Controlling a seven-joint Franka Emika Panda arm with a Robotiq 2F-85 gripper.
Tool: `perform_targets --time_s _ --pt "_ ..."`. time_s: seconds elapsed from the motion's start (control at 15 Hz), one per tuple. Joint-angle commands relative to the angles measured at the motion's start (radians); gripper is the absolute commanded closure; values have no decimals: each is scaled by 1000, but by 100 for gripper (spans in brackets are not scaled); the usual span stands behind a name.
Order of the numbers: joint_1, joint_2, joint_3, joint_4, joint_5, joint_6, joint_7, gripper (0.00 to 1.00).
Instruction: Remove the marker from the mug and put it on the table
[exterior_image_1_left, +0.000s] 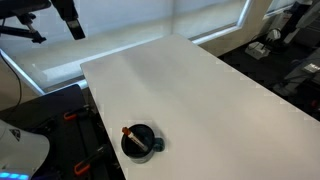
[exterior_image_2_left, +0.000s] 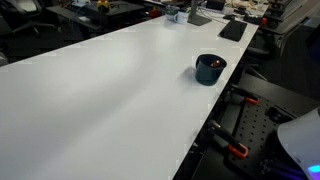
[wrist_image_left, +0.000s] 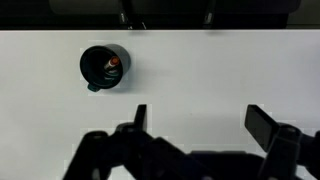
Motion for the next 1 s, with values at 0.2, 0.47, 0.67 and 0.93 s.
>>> perform_targets --time_s 0.2,0.47,0.67,0.93 --pt "5 10 -27 -6 -4 6 -9 0" --pt "-6 37 -75 -15 7 17 -32 0" --pt "-5 29 -79 -14 4 0 -19 0" --pt "-7 51 -94 -17 6 5 -30 0"
